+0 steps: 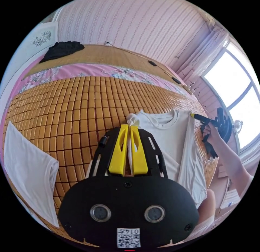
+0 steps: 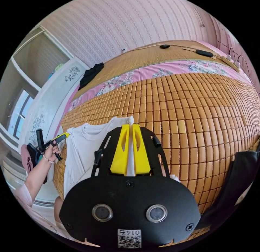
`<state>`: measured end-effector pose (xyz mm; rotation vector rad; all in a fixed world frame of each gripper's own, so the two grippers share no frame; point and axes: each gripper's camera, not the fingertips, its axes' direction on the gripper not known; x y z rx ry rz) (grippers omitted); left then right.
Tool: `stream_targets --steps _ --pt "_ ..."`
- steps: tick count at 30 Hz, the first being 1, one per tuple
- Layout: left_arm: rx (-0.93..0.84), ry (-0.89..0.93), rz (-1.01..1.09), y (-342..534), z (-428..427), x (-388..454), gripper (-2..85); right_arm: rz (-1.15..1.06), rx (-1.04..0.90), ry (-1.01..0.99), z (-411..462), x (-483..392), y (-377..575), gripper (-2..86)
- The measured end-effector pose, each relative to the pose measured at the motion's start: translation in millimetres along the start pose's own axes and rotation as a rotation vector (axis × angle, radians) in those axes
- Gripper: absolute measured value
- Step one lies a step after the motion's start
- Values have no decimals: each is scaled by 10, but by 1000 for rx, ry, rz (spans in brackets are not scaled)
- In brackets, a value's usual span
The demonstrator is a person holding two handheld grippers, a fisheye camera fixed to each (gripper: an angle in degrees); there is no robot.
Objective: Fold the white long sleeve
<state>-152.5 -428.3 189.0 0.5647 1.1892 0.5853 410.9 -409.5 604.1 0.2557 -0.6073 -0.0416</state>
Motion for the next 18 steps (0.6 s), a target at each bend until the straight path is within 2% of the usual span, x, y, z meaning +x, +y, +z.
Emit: stream_targets --steps 4,7,12,16,18 --pt "74 1 56 -73 -298 185 -10 -40 71 -7 -399 -74 -18 6" --pt "99 55 101 3 -612 305 -10 -110 119 -90 -837 -194 109 7" --pt "88 180 260 738 -1280 537 -10 -295 94 -190 -1617 -423 1012 8" --pt "55 256 209 1657 -1334 579 -10 -191 0 -211 -1661 -276 2012 9" --pt "-60 258 118 2199 -1075 556 -10 -71 -164 -155 -1400 -103 2568 10"
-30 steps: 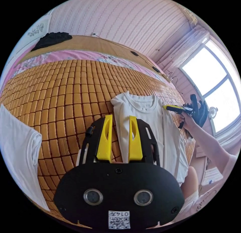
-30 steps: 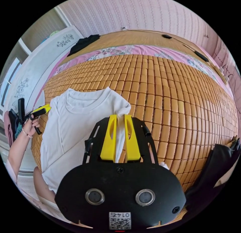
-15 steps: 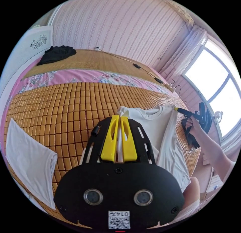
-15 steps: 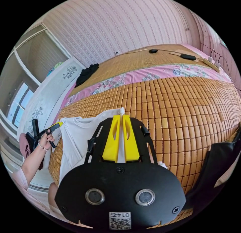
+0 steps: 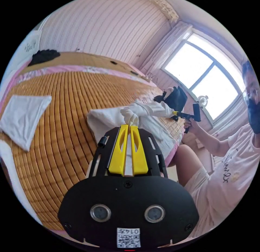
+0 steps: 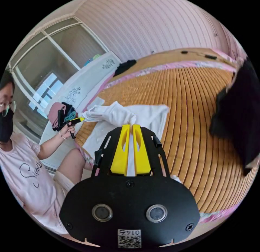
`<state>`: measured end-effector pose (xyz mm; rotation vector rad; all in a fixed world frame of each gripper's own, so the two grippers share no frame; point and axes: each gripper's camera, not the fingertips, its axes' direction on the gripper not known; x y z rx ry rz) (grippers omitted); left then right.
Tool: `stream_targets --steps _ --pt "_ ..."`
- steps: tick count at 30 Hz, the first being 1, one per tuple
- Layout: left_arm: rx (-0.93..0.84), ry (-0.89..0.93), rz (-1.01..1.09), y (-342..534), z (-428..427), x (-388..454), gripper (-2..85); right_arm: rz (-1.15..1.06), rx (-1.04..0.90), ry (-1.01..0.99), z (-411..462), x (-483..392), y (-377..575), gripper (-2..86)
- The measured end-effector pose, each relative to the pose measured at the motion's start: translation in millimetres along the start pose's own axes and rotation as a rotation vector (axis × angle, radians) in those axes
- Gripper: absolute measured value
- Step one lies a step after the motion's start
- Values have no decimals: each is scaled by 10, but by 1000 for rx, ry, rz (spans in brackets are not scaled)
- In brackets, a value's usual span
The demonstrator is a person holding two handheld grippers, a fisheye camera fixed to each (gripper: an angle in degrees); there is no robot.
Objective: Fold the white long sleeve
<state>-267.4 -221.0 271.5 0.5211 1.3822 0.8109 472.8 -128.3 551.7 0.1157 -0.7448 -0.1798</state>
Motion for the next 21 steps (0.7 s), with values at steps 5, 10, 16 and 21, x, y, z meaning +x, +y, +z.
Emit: stream_targets --steps 5,10,16,21 --pt "-91 -21 -173 502 369 -117 -10 128 -56 19 163 56 384 10" --pt "47 80 -220 468 86 -44 -10 89 70 16 -159 -141 369 11" --pt "-111 -18 -159 608 350 99 -7 72 -92 112 174 -236 412 14" --pt "-201 -75 -214 714 546 122 27 43 -202 261 283 -384 395 16"
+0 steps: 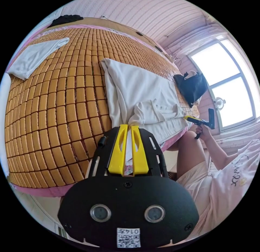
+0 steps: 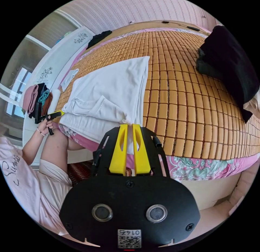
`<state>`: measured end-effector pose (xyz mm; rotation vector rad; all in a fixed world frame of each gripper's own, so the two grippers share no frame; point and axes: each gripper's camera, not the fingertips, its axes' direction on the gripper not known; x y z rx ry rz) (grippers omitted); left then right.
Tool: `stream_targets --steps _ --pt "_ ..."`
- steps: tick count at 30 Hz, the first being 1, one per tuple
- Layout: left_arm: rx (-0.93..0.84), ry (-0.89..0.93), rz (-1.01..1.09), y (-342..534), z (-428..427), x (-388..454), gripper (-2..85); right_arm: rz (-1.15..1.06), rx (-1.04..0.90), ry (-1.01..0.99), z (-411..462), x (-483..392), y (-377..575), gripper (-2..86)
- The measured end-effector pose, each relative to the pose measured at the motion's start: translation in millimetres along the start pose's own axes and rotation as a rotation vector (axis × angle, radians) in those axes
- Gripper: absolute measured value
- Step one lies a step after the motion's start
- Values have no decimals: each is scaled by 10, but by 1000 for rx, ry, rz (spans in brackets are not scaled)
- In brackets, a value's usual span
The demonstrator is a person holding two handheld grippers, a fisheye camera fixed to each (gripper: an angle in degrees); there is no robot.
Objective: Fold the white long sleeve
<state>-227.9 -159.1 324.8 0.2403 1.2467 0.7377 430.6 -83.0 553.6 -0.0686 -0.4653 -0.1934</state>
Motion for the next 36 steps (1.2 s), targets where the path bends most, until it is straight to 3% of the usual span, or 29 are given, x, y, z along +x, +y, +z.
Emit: stream_targets --steps 3,6,9,13,15,23,26,30,36 --pt "-13 -106 12 38 -111 65 43 -79 -8 147 -134 -152 -36 17" --pt "-34 -296 117 -15 -108 356 44 -193 64 114 -212 -471 -196 30" --pt "12 -103 217 -210 118 666 49 -256 94 17 -19 -848 -488 60" --pt "-17 -142 262 -441 620 872 59 -261 16 4 357 -1102 -750 65" --pt "-133 -123 248 -509 966 848 54 -219 -2 1 453 -1106 -789 35" --pt "-167 -61 395 -40 923 1083 4 -397 -81 -158 182 -1254 -476 3" --pt "-231 25 342 287 987 1079 14 -486 -175 -141 183 -1399 -293 2" --pt "-276 -46 319 623 1072 1145 20 -503 -258 -60 214 -1569 -262 1" --pt "-120 -53 412 644 1181 1551 -6 -598 -146 4 229 -2080 -661 -2"
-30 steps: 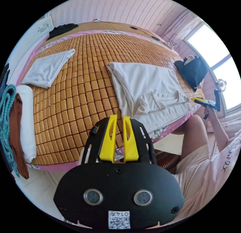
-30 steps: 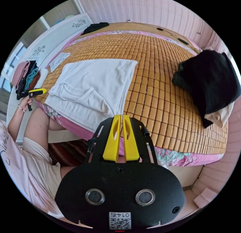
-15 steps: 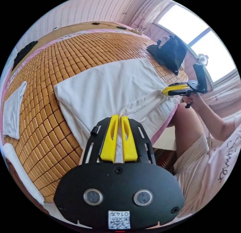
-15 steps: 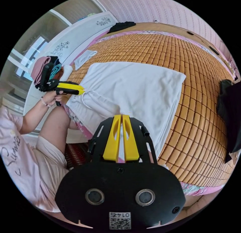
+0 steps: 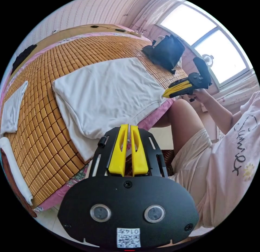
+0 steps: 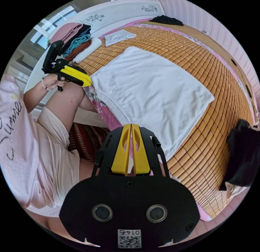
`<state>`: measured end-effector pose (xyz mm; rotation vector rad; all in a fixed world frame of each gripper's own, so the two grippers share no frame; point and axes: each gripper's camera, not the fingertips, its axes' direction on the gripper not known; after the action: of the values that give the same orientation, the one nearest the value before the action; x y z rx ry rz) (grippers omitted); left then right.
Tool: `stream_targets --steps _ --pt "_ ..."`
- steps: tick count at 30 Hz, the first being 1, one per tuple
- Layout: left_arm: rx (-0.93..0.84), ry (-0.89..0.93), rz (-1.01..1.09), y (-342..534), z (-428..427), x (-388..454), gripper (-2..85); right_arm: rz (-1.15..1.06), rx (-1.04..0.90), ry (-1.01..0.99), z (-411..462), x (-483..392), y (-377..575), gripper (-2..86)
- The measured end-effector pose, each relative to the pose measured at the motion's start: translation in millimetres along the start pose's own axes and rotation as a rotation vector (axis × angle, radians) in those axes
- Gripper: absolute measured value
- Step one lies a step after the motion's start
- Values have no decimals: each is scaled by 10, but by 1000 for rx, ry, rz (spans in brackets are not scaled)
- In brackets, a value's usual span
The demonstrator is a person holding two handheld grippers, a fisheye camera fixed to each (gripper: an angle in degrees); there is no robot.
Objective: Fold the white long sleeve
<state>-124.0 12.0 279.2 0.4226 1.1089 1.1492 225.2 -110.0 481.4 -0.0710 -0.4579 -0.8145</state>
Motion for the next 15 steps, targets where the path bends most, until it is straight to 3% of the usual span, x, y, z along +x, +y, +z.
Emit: stream_targets --steps 4,7,10,15 --pt "37 -18 44 -161 417 269 -9 7 28 151 91 24 -653 -3" --pt "28 -151 86 -134 756 487 -10 20 8 206 285 143 -1176 -3" --pt "39 -229 136 2 976 625 -10 -31 -152 213 652 228 -1495 -4" --pt "80 -215 136 161 1121 691 -10 -171 -274 214 544 190 -1793 -7"
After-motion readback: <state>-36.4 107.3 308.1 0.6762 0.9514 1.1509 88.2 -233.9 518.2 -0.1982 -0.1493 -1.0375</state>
